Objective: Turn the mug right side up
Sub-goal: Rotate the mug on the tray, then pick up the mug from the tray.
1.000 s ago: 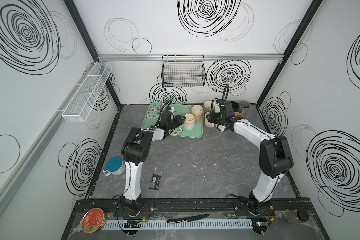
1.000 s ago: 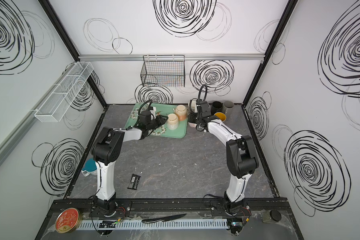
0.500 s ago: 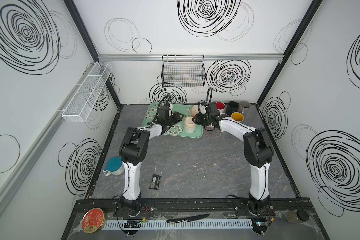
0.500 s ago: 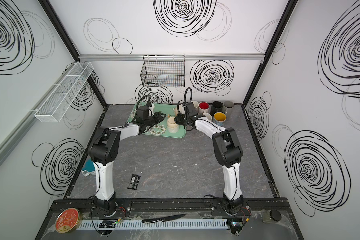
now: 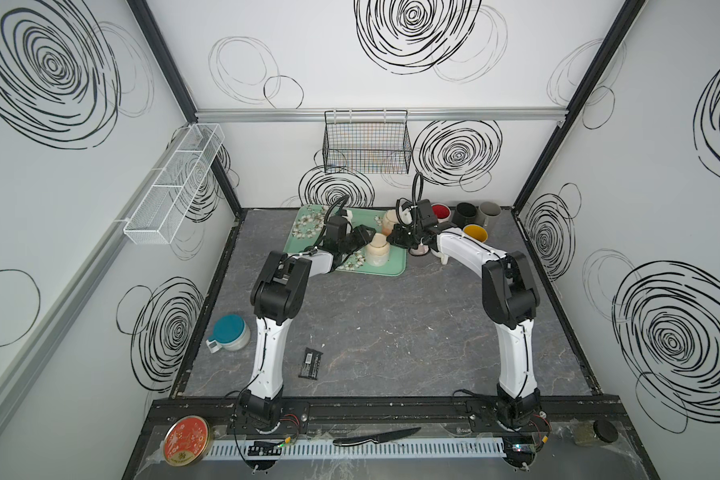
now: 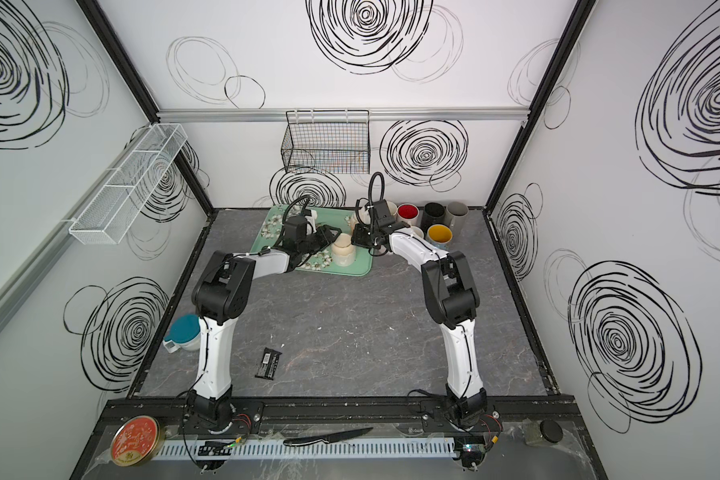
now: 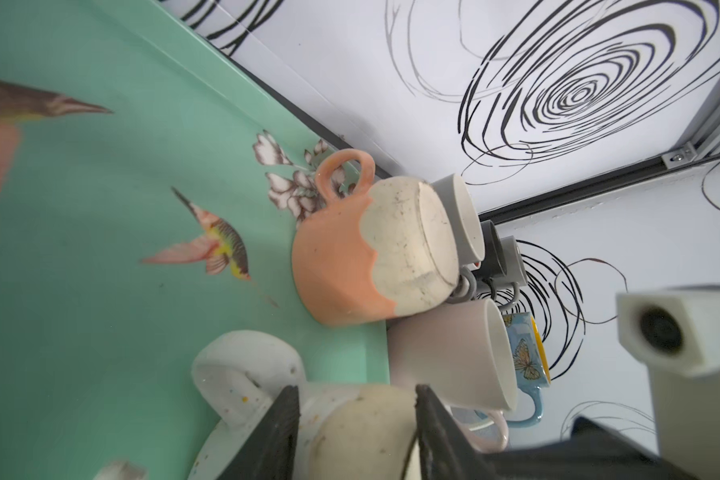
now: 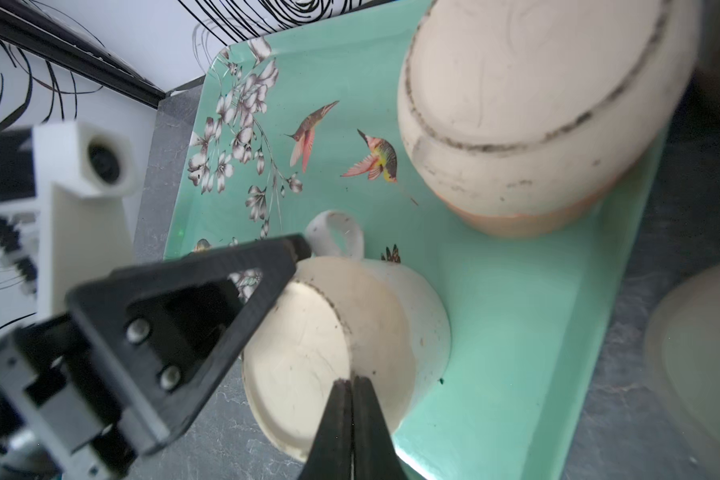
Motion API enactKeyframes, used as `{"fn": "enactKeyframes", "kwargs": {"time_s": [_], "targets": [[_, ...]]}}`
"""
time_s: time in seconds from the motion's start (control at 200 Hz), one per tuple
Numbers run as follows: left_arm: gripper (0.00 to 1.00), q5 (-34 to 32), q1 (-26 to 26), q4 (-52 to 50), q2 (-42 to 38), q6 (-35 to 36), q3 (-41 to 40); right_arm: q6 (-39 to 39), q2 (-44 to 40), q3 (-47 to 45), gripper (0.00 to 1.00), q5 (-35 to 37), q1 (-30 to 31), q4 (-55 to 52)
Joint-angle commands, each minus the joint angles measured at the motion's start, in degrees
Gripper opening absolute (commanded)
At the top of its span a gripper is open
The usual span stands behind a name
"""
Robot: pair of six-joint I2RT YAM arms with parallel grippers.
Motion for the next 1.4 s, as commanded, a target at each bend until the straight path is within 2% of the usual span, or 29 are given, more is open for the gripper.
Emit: {"fn": "enactKeyframes", "kwargs": {"time_s": [0.0, 0.15, 0.24, 0.33, 0.46, 0.58, 0.665, 0.791, 0.931, 1.111, 1.256, 1.396], "targets": [[0.48, 0.30, -3.97, 3.64, -4.51, -2.26, -7.94, -1.85, 4.63, 5.67, 0.07, -3.96, 0.72, -3.79], [0.51, -3.45, -5.36, 4.53, -9.64, -1.90, -13.60, -3.67, 5.73, 9.79, 0.10, -4.04, 0.87, -6.78], [0.54, -5.38, -4.26, 0.77, -12.24, 0.90, -13.57, -3.73, 4.35, 10.26, 0.14, -4.01, 0.77, -8.12], [0.54, -3.93, -2.38, -3.15, -13.98, 3.78, -12.04, -4.95, 2.39, 10.56, 0.18, -4.35, 0.73, -10.01], [0.54, -3.26, -0.06, -7.55, -17.18, 11.90, -11.46, -5.52, -1.33, 8.74, 0.24, -1.21, 0.44, -12.18], [0.58, -0.02, 2.32, -8.74, -17.49, 18.90, -11.64, -4.97, -6.16, 2.13, 0.25, -1.10, 0.39, -9.75], [0.61, 0.65, 3.07, -14.54, -16.69, 26.93, -9.74, -5.05, -9.47, -2.28, 0.26, -0.13, 0.42, -9.19], [0.63, -1.71, 2.00, -20.37, -16.55, 37.98, -8.40, -4.72, -14.10, -8.83, 0.27, 1.34, 0.38, -7.97], [0.68, 1.56, -0.52, -23.71, -17.28, 49.73, -8.06, -3.23, -18.52, -16.00, 0.28, 0.54, 0.13, -5.28], [0.68, -4.47, -4.14, -31.47, -18.42, 65.09, -6.67, -1.50, -21.31, -22.31, 0.28, -0.55, 0.36, -2.34], [0.68, -6.19, -4.64, -40.40, -15.15, 69.08, -0.37, -0.70, -21.63, -25.04, 0.28, -1.40, 0.65, -0.34], [0.68, -5.74, -5.26, -39.36, -13.02, 70.72, 1.32, -0.30, -21.53, -25.81, 0.28, -1.72, 0.85, -0.30]]}}
